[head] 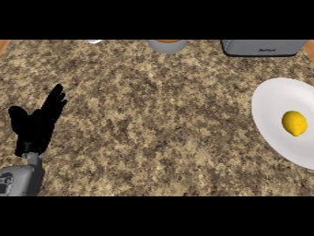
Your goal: Pick the lemon from the placemat and place it in the plate
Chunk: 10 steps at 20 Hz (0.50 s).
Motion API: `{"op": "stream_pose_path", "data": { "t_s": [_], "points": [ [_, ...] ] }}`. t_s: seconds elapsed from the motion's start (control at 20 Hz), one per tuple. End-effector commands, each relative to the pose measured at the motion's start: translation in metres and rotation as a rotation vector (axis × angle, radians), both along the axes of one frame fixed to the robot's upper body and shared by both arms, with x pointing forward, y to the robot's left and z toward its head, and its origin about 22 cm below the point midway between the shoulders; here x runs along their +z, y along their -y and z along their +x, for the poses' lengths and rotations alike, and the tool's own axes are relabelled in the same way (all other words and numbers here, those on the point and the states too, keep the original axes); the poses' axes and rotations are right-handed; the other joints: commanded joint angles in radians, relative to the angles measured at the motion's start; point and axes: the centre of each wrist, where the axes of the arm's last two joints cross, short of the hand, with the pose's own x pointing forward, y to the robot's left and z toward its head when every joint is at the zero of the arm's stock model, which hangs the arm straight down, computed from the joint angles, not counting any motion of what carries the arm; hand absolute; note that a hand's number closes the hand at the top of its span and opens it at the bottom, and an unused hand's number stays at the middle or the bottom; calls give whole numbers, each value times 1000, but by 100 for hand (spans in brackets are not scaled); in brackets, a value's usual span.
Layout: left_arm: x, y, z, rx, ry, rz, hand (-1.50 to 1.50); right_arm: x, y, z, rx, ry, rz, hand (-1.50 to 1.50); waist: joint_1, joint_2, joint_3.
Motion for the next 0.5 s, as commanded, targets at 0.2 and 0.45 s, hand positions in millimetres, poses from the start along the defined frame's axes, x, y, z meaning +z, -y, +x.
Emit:
{"op": "stream_pose_path", "data": {
  "t_s": [0.2,0.45],
  "points": [
    [1,6,7,-12,9,-6,0,-4,17,-11,233,-281,271,-150,10,8,2],
    [-3,7,-4,-35,23,-8,0,18,40,-21,225,-238,317,-150,25,10,4]
  ]
}}
